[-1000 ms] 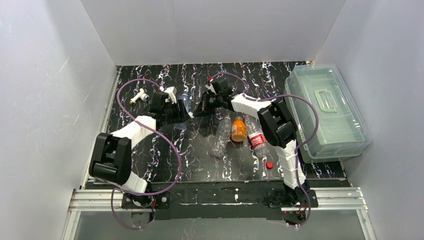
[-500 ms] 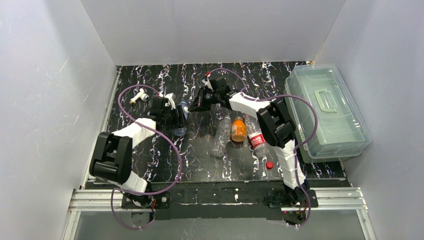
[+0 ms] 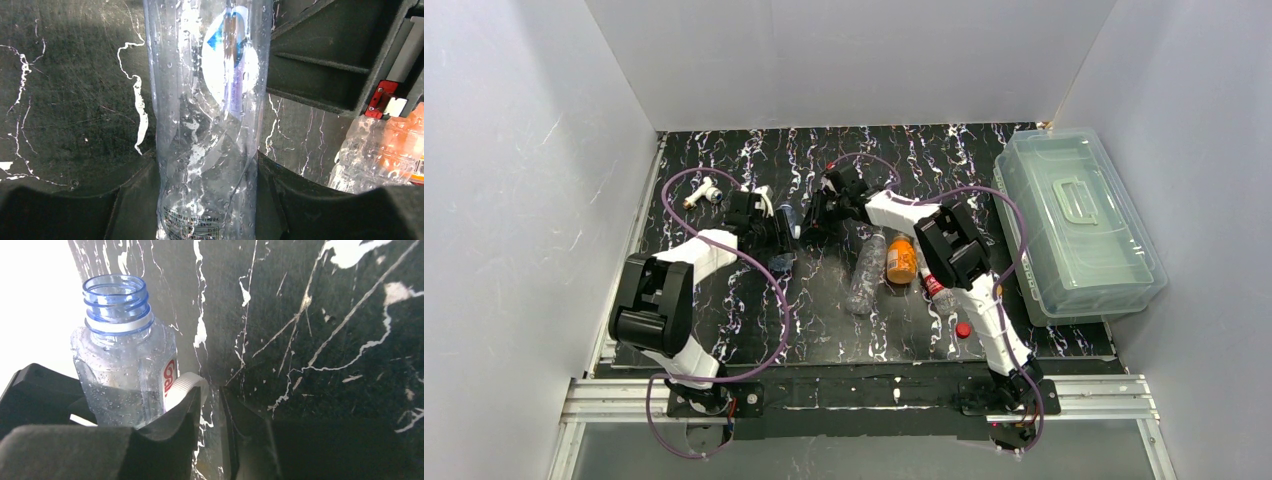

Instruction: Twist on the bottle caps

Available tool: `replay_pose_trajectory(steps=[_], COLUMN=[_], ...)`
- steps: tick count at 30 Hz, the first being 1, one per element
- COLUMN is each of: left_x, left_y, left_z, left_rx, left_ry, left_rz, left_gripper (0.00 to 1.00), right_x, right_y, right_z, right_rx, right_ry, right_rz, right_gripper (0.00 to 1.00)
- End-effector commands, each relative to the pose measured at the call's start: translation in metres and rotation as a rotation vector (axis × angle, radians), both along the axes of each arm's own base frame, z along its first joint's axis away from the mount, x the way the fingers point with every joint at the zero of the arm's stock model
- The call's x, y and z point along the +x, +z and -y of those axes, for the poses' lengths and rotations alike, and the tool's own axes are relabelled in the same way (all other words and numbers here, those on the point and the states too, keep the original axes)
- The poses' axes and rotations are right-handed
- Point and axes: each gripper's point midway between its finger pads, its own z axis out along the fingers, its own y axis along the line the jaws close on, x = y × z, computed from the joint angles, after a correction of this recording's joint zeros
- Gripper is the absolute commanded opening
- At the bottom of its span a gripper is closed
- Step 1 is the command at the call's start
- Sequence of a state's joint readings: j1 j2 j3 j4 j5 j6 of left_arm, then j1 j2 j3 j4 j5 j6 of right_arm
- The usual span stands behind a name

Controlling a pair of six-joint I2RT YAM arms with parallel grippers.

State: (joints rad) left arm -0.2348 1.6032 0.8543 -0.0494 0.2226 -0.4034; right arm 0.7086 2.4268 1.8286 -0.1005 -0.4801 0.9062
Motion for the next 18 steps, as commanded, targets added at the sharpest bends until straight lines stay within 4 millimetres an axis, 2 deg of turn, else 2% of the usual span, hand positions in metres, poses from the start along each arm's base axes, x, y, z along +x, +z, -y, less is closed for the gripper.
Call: replay_pose_trajectory(steps=[1,6,9,14,16,18], left_x=[0.0,-0.002,-0.003,-0.006,-0.007,-0.008], left_y=[0.003,0.001,0.001,-0.003,-0.005,-0.006], left_z=[0.006,0.009,0.009,0.012,0.012,0.013], left_rx=[-0.004,-0.012,-0.008,-0.011,-0.005,-0.003], left_ry=[-0.037,-0.041,-0.047,-0.052,-0.053,-0.055], left_rz=[-0.006,-0.016,-0.016,-0.038,-0.042,-0.049], left_gripper=[0.0,0.0,0.0,0.0,0.0,0.0], right_x=[0.007,0.009,0.011,0.008,0.008,0.008], right_y=[-0.014,-0.018,-0.019,-0.029,-0.031,-0.031], right_z=[0.008,0.028,0.04,0.05,0.054,0.058], right_rx=[-0.127,-0.213,-0.238,-0.283,-0.309,-0.327], right_ry=[-0.022,-0.064,-0.093,-0.107,-0.108,-0.112], right_rz=[0.052,0.074,0.084,0.066,0.07,0.077], right_gripper=[0.32,0.42,0.44,0.36,0.27,0.23])
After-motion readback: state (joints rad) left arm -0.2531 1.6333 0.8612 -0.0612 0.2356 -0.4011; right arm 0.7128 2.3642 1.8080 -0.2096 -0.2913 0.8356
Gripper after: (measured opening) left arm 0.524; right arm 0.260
